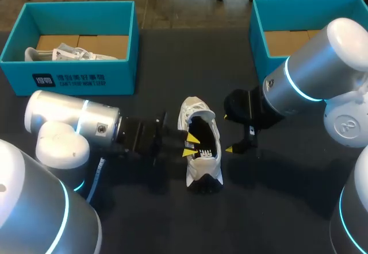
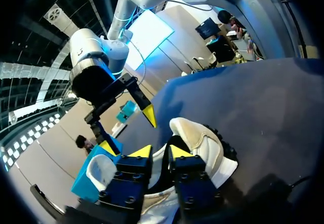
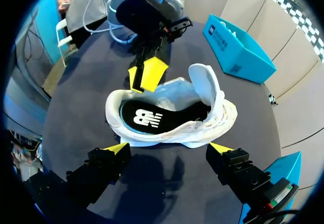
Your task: Take the shoe out of the shoebox, open the shoe tongue, remove and reinsert the insole, then place the shoe into the shoebox
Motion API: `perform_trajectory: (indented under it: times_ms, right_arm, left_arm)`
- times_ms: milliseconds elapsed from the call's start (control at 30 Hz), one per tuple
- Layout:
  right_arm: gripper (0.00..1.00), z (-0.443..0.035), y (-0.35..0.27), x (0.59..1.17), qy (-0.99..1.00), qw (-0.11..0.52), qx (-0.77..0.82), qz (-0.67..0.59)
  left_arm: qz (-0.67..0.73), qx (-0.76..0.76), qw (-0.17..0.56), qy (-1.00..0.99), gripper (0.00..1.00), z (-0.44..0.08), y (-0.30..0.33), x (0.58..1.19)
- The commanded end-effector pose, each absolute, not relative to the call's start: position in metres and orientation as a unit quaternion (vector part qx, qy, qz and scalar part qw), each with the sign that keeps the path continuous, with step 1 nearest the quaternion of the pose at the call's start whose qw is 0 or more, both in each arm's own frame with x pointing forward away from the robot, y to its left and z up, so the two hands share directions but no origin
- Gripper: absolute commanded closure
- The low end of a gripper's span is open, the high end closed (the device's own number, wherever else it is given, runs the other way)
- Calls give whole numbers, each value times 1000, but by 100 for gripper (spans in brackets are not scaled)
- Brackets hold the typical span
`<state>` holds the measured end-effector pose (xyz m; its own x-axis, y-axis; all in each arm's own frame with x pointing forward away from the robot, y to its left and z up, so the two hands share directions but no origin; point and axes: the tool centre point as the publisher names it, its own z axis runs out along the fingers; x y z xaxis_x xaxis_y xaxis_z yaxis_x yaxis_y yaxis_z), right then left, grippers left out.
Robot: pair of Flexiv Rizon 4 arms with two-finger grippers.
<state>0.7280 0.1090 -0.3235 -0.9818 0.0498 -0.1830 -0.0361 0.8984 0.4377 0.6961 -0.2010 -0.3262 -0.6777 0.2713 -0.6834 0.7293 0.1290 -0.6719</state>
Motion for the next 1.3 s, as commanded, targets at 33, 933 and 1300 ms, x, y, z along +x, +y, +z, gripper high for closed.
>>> perform_trajectory:
  times_ms: [33, 933, 1300]
  right_arm:
    - [0, -325, 110, 727, 970, 97, 4, 224]
    - [0, -325, 110, 727, 970, 97, 4, 224]
    - [0, -318, 96, 733, 974, 74, -6, 214]
  left_arm:
    - [-545, 364, 189, 731, 53, -310, -195, 699]
    - [-321, 478, -23, 817, 0, -264, -191, 736]
    - [-253, 469, -82, 842, 0, -244, -181, 745]
